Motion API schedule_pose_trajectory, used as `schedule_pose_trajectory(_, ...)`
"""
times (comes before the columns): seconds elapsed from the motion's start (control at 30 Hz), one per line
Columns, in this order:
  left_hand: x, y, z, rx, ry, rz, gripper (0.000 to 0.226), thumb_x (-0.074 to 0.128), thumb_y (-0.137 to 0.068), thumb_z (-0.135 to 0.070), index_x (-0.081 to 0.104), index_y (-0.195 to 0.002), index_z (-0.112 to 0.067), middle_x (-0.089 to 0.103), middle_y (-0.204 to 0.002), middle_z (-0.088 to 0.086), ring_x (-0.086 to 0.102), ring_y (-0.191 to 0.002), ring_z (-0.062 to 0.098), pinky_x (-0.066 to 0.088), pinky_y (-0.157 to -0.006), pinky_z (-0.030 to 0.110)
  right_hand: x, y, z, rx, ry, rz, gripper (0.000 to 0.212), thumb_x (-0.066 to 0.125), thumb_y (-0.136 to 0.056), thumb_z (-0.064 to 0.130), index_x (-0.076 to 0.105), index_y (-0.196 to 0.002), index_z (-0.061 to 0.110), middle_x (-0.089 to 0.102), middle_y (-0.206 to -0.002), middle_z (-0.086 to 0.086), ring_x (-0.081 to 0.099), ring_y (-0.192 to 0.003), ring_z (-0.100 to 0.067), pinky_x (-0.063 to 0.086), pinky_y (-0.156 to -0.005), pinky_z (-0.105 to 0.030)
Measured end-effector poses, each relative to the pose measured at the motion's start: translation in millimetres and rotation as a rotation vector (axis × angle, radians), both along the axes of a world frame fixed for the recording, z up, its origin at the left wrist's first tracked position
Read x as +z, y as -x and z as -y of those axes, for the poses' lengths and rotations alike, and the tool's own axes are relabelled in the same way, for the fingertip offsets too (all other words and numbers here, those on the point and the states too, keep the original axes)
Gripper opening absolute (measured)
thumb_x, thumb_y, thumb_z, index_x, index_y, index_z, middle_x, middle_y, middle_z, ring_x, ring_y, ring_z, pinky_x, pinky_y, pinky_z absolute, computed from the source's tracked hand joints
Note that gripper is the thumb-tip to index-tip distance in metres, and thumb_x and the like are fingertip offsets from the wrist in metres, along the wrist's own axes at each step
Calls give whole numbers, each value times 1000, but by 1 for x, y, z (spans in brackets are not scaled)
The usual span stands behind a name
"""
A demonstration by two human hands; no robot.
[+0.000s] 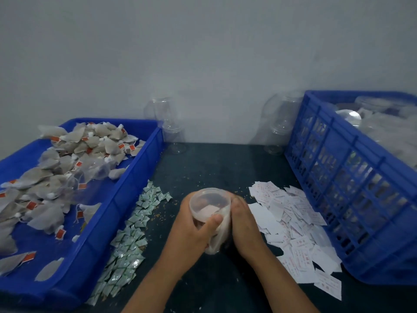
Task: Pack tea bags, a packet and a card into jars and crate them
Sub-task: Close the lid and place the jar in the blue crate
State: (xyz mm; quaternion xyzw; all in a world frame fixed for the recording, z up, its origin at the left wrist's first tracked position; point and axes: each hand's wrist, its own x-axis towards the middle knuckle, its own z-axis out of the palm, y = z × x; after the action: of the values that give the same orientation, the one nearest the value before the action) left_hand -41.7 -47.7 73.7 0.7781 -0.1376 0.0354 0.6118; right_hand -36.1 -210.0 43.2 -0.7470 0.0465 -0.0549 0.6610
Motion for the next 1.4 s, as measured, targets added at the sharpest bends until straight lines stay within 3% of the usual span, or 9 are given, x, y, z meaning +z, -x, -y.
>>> schedule_pose_trajectory(0.1, 13, -7, 3, 37, -66, 67, 56, 66, -80, -69, 48, -128, -48, 59, -123, -32, 60, -115, -4, 47, -89, 13, 39, 5, 19, 178, 128, 59, 66, 49, -88, 90, 43, -149, 65, 69, -128, 22, 69, -117, -3, 56, -104, -33)
schedule_pose_trajectory(0.2, 35, -9, 18, -72, -86, 161, 42, 42, -96, -75, 54, -128, -50, 61, -126, -23, 62, -117, 2, 48, -88, 13, 77, 19, 44, 321, 595, 114, 110, 78, -66, 92, 21, -157, 72, 52, -147, 32, 57, -131, 3, 55, -105, -29)
schedule_pose_trajectory(0.27, 54, -10, 32, -140, -77, 146, 50, 25, -96, -82, 57, -123, -54, 63, -122, -23, 64, -112, 1, 46, -82, 6, 101, 25, 57, 272, 794, 153, 112, 79, -66, 85, 20, -160, 65, 50, -145, 26, 54, -128, 1, 54, -106, -34)
schedule_pose_trajectory(0.43, 104, -20, 77, -300, -62, 152, 48, 22, -105, -63, 65, -123, -49, 72, -117, -21, 68, -109, -1, 53, -80, 10, 156, 58, 107, 111, 783, 191, 96, 86, -76, 59, 30, -154, 56, 47, -146, 24, 56, -127, -2, 54, -106, -37)
schedule_pose_trajectory(0.67, 126, -48, 174, -326, -74, 264, 30, 38, -112, -35, 66, -104, -44, 70, -101, -25, 66, -95, -3, 47, -73, 13, 241, 106, 184, -233, 898, 357, 93, 77, -69, 73, 34, -151, 62, 52, -139, 35, 55, -123, 12, 42, -91, -13)
schedule_pose_trajectory(0.8, 130, -54, 234, -434, -90, 431, 36, 32, -111, -44, 61, -132, -41, 66, -121, -24, 59, -116, -3, 49, -99, 24, 297, 89, 228, -326, 1003, 247, 106, 76, -64, 77, 32, -158, 58, 51, -135, 22, 54, -118, -2, 42, -88, -20)
schedule_pose_trajectory(0.97, 115, -72, 284, -551, -266, 423, 48, 32, -109, -55, 41, -153, -38, 30, -163, -18, 12, -154, -1, 19, -127, 35, 330, 21, 294, -416, 1052, 75, 94, 89, -80, 55, 46, -161, 34, 51, -143, 15, 71, -87, -7, 53, -63, -18)
schedule_pose_trajectory(1.2, 96, -71, 295, -477, -289, 455, 36, 23, -103, -57, 48, -123, -40, 31, -155, -21, 3, -156, 2, 13, -128, 44, 293, -101, 341, -584, 1087, -28, 108, 93, -78, 52, 38, -164, 18, 50, -156, -19, 54, -140, -37, 45, -109, -40)
schedule_pose_trajectory(1.4, 100, -70, 294, -516, -256, 399, 37, 22, -101, -61, 46, -123, -44, 23, -159, -26, -6, -155, -6, 16, -124, 41, 268, -147, 349, -568, 1215, -152, 101, 87, -85, 44, 29, -164, 17, 41, -150, -24, 59, -127, -45, 49, -92, -42)
